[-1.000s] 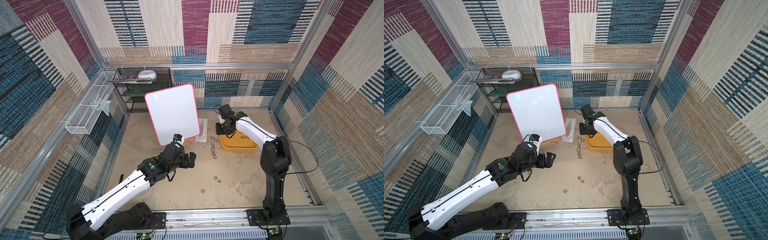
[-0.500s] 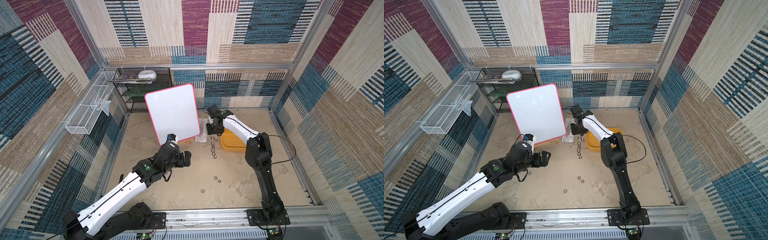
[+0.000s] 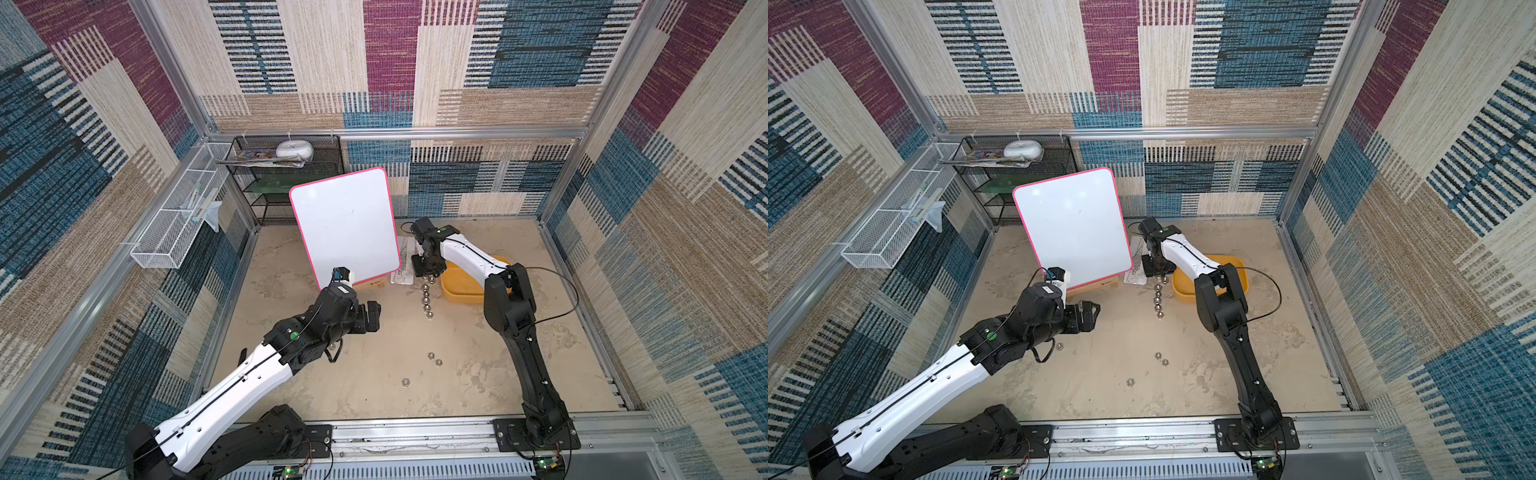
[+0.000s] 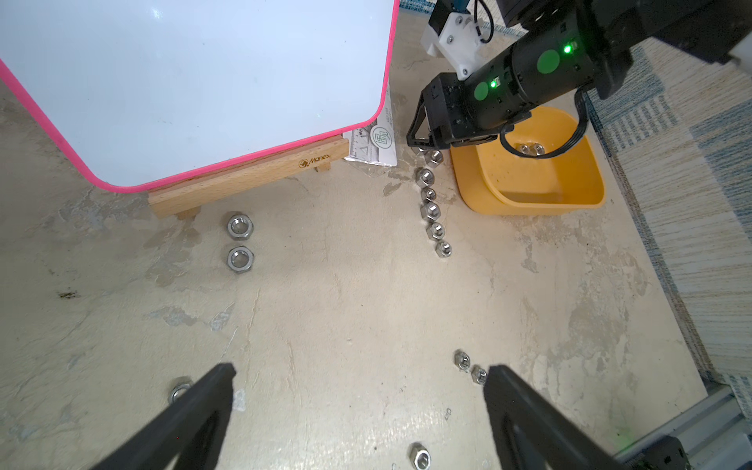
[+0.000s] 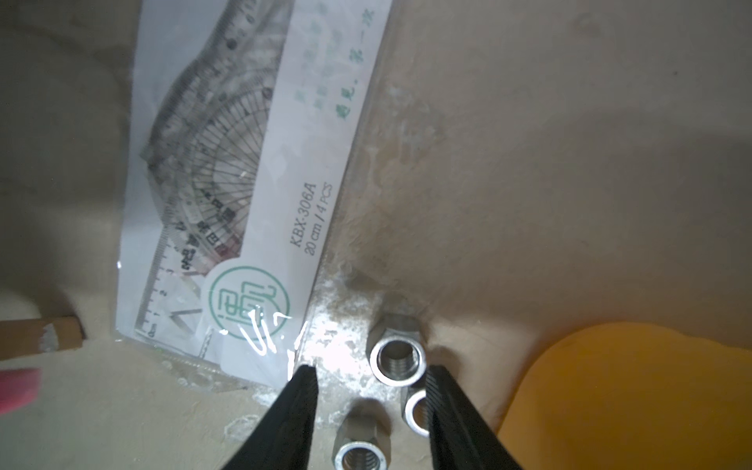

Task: Put the nuts on the desktop into the storage box
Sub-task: Pick up the nut from the center of the board.

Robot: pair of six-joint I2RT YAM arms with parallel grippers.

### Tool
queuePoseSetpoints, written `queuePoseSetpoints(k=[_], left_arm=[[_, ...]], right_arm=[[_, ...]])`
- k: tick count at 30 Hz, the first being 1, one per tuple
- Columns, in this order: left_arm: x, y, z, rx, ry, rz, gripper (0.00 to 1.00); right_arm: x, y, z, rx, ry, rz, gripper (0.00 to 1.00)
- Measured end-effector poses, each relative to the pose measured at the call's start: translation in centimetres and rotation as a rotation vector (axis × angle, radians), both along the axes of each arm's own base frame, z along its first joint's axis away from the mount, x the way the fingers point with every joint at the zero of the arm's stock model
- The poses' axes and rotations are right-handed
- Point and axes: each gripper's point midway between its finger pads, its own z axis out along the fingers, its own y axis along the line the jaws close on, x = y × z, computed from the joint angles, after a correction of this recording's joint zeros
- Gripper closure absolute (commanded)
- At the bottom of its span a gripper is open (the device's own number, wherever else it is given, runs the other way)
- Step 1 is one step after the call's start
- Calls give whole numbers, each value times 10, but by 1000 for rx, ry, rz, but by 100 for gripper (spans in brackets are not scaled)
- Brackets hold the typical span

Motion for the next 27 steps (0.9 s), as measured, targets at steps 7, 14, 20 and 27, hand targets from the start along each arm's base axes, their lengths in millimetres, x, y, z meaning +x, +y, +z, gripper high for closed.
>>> queuePoseSetpoints(k=[7, 14, 20, 27], left_arm=[[-1, 0, -2, 1, 5, -2, 0], [-1, 1, -1, 0, 4, -1, 0], [-1, 2, -3, 2, 7, 1, 0], [-1, 2, -4, 2, 8, 1, 0]], right_arm=[[4, -3, -7, -25, -5, 8, 49], [3, -3, -16, -34, 11, 20, 52], [-1, 0, -18, -22, 25, 30, 60], [-2, 0, -19, -24, 26, 33, 60]])
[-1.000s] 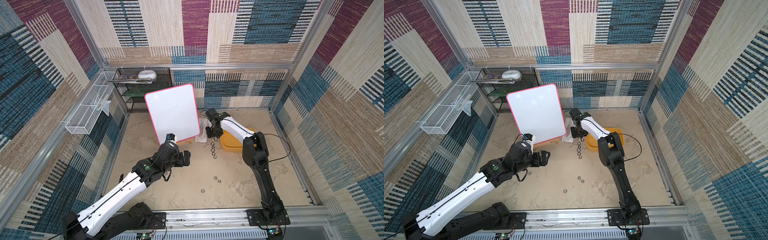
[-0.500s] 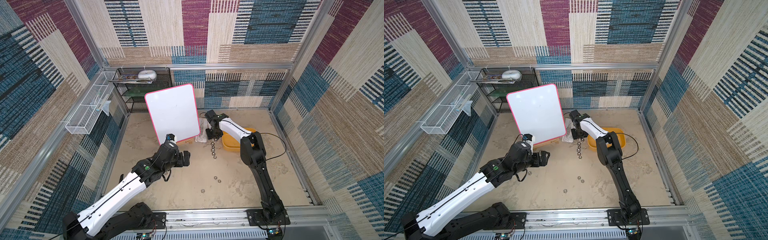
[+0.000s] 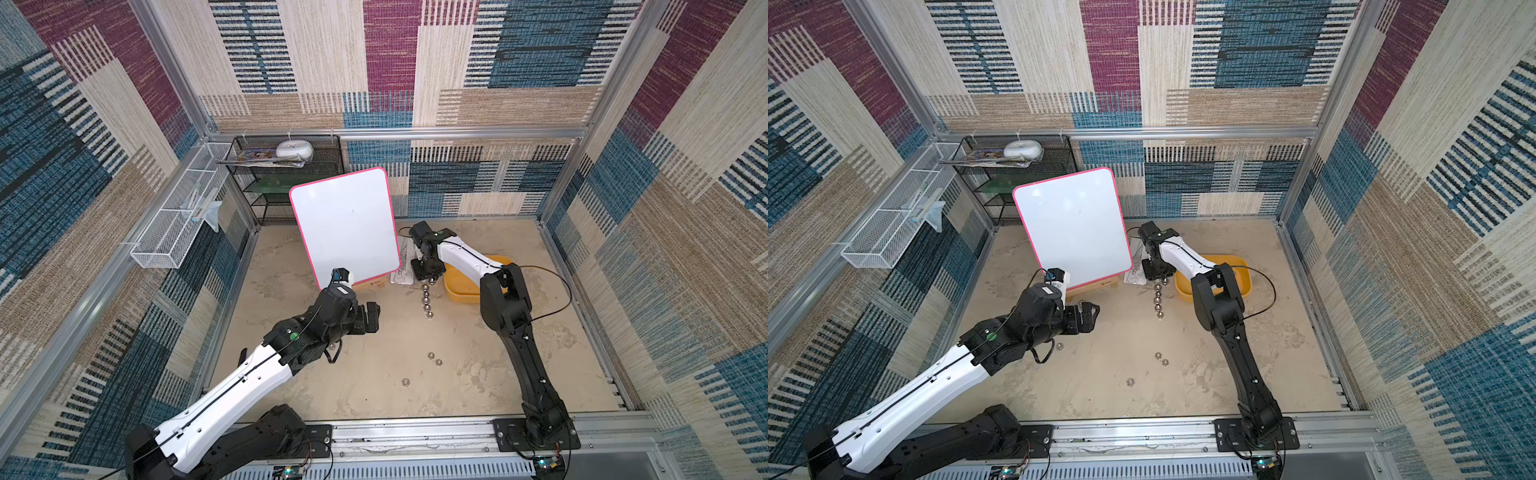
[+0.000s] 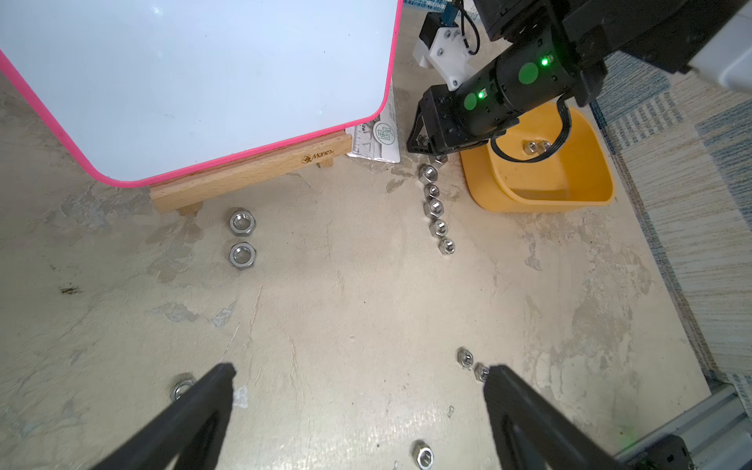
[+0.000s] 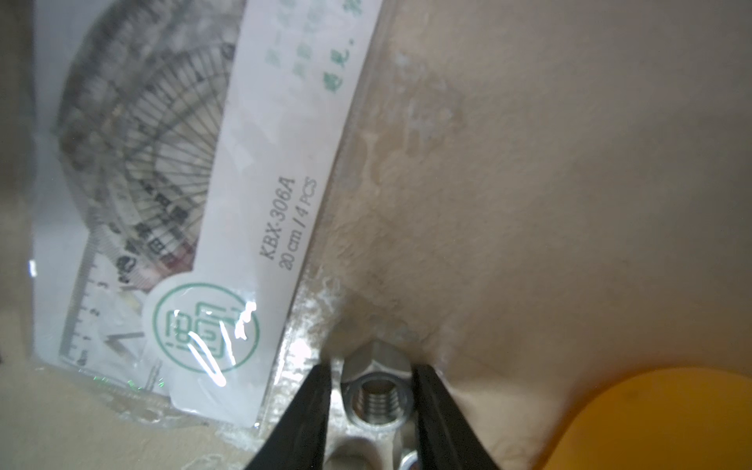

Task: Put the nuts on the desktop into the storage box
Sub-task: Pick up the nut from the center of the board.

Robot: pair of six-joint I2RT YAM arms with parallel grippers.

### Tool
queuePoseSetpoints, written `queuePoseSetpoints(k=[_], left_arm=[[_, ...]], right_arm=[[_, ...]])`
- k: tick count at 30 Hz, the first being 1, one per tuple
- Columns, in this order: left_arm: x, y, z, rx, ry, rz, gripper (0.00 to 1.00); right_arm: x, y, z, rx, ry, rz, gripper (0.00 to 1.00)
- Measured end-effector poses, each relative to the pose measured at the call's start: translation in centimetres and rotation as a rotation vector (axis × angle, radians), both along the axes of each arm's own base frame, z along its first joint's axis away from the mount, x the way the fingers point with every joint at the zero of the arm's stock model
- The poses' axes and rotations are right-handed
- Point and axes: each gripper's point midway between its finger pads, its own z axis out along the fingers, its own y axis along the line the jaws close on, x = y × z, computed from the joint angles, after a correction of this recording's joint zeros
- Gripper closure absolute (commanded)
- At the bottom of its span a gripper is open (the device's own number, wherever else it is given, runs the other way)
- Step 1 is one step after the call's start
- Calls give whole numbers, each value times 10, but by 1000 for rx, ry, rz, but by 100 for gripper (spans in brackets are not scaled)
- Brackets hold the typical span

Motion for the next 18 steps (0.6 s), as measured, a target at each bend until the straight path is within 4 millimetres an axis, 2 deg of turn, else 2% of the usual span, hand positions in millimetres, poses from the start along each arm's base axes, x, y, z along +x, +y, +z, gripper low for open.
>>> queuePoseSetpoints(k=[4, 12, 15, 18], left_arm=[[0, 0, 0, -2, 1, -2, 0], [-1, 0, 2, -7, -5, -2, 0], [-2, -1, 2, -12, -1, -9, 0], [-2, -2, 1, -13, 4, -14, 0]], right_arm=[[1, -1, 0, -6, -3, -1, 70], [3, 0, 4, 0, -14, -2, 72], [6, 2, 20, 16, -38, -5, 72], [12, 6, 50, 49, -93, -11, 72]])
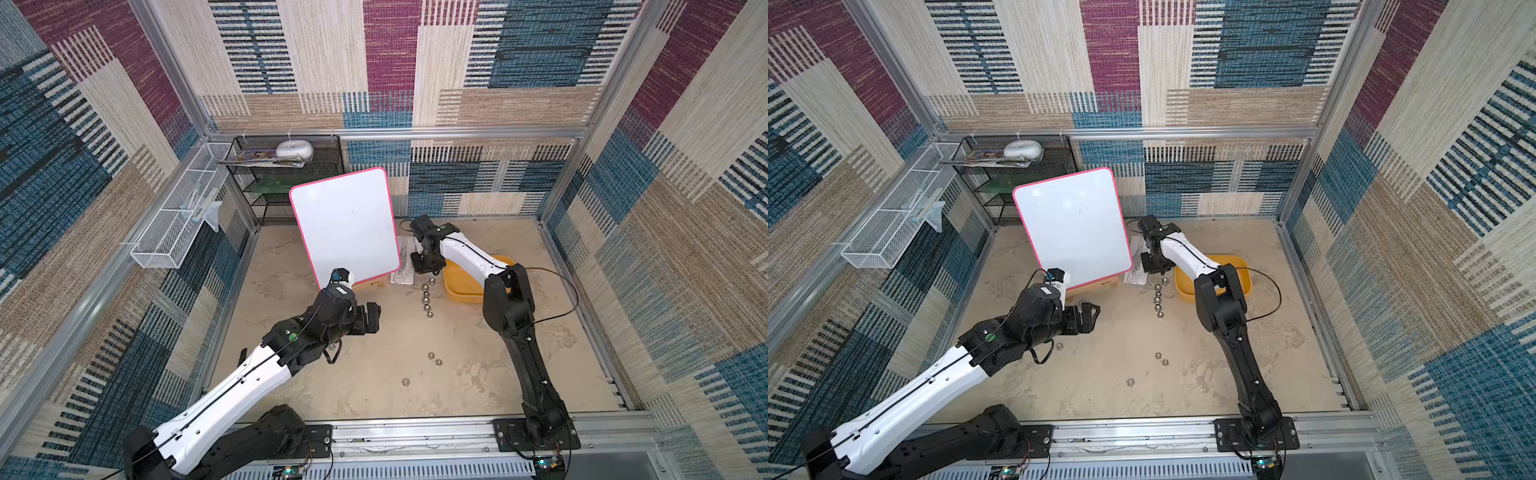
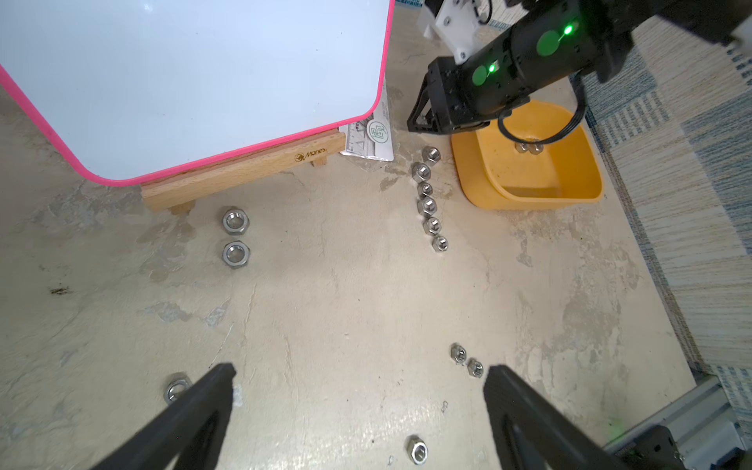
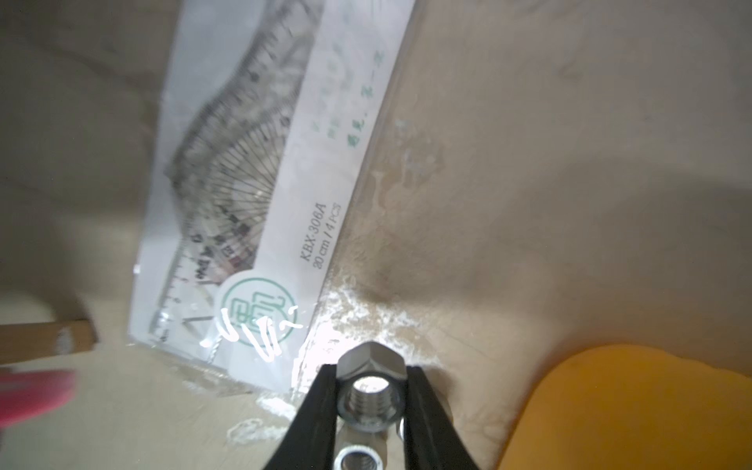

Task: Put the nuts on the desktop into the storage box
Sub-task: Pick up the nut from the center of the board.

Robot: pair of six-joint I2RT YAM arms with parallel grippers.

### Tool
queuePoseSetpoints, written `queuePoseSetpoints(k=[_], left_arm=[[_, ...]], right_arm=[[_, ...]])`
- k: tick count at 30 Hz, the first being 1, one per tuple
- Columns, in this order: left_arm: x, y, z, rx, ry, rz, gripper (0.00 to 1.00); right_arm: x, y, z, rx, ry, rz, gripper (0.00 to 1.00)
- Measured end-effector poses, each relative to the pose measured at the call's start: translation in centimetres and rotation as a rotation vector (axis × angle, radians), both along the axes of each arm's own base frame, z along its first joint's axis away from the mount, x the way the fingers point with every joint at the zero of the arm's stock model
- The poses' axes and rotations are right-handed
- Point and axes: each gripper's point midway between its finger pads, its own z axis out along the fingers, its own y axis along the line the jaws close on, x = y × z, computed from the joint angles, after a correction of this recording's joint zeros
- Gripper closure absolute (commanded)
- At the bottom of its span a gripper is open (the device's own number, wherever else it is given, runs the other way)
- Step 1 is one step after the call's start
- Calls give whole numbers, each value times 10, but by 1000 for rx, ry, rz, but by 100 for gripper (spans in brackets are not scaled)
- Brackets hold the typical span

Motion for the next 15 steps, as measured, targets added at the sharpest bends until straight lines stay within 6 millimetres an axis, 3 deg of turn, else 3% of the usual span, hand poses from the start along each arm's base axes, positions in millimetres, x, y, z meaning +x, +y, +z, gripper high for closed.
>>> queuePoseSetpoints(k=[8, 15], left_arm=[[4, -15, 0, -19, 14, -52, 0], [11, -36, 2, -42, 25, -120, 0]], right_arm=[[-3, -16, 50, 48, -63, -53, 72], [-16, -77, 76, 59, -78, -166, 71]])
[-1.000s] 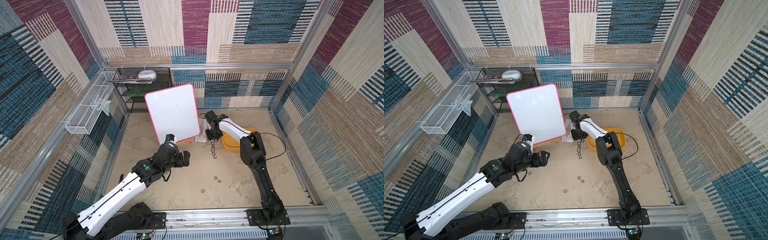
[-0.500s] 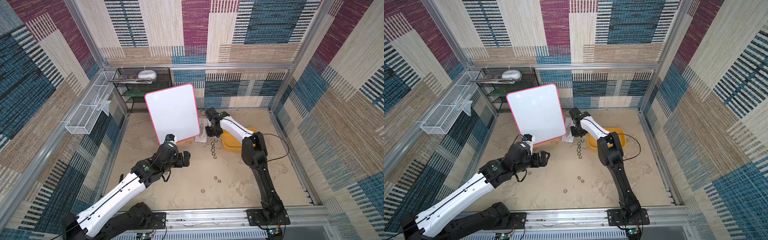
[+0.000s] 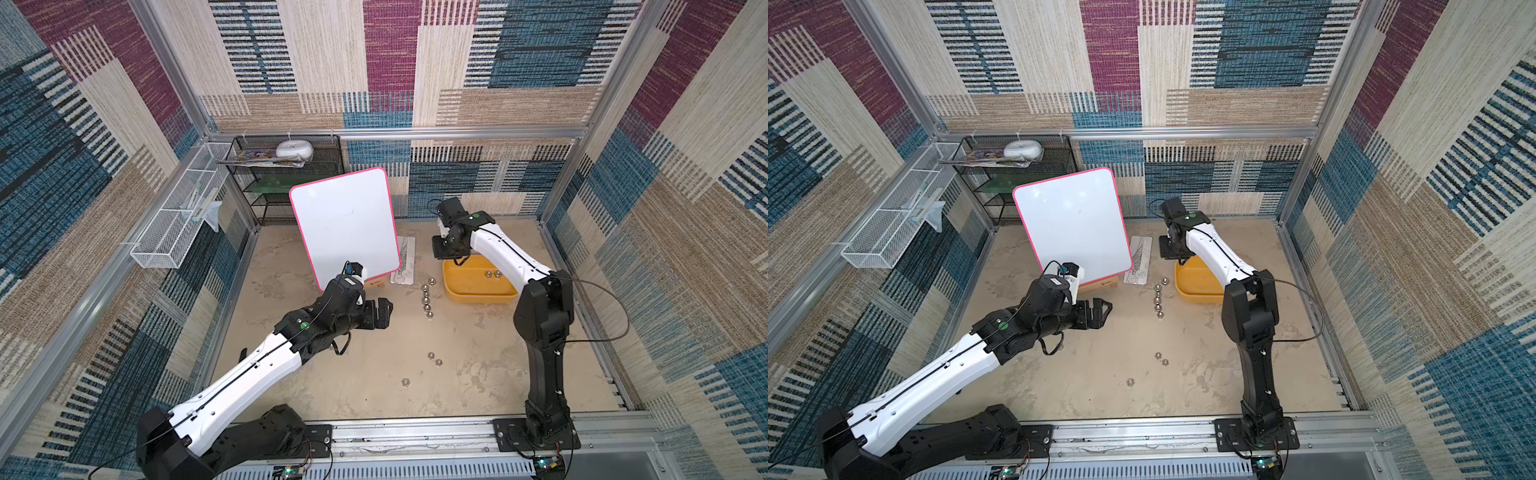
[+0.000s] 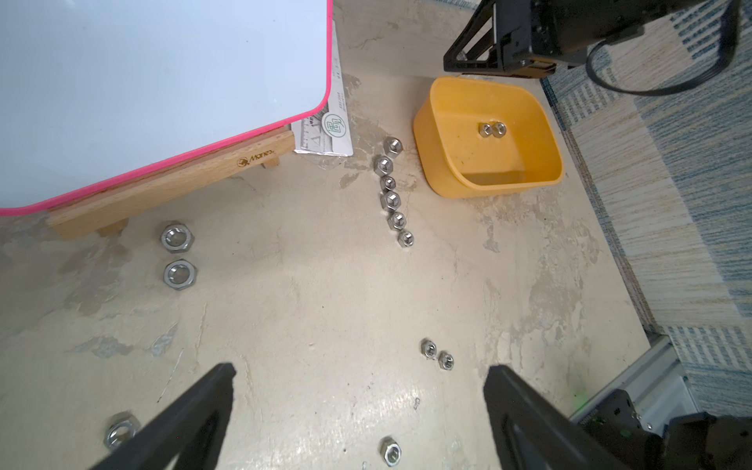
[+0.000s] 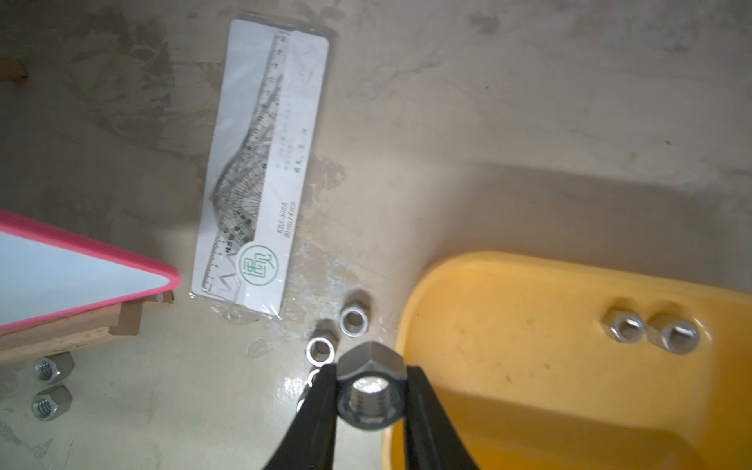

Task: Put the nuts on the desktop into the storage box
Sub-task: Pick up the nut from the center of the board, then place the nut in the storage box.

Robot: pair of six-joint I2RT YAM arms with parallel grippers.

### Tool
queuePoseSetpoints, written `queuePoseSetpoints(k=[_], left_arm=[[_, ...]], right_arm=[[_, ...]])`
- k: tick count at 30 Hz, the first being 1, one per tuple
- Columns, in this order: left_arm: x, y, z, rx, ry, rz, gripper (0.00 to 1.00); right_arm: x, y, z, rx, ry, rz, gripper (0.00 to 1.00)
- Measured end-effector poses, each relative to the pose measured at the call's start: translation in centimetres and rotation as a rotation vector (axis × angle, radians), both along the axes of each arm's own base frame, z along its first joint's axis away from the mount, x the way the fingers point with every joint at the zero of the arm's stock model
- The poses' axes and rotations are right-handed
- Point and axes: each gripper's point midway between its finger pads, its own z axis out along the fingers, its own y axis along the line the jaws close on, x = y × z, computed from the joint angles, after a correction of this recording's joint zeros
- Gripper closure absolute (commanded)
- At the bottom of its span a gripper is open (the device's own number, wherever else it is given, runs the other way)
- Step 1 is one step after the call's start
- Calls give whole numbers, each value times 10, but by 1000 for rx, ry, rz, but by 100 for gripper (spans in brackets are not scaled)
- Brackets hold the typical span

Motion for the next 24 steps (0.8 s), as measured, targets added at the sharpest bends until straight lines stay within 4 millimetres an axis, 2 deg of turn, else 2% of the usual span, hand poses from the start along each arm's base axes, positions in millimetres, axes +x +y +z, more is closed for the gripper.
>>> queuePoseSetpoints(k=[4, 9, 13, 20, 24], left_arm=[[3, -11, 0, -16, 12, -35, 0], [7, -22, 1, -38, 16, -65, 0], [8, -27, 4, -47, 12, -84, 0], [10, -32, 7, -54, 13, -102, 0], [10, -32, 7, -54, 13, -103, 0]], right_arm=[[-10, -40, -4, -5, 16, -76, 72], [-21, -81, -22, -21, 54, -155, 72], [-21, -95, -42, -25, 83, -181, 71], [-11, -112, -81, -44, 133, -208, 72], [-2, -118, -93, -49, 143, -216, 71]])
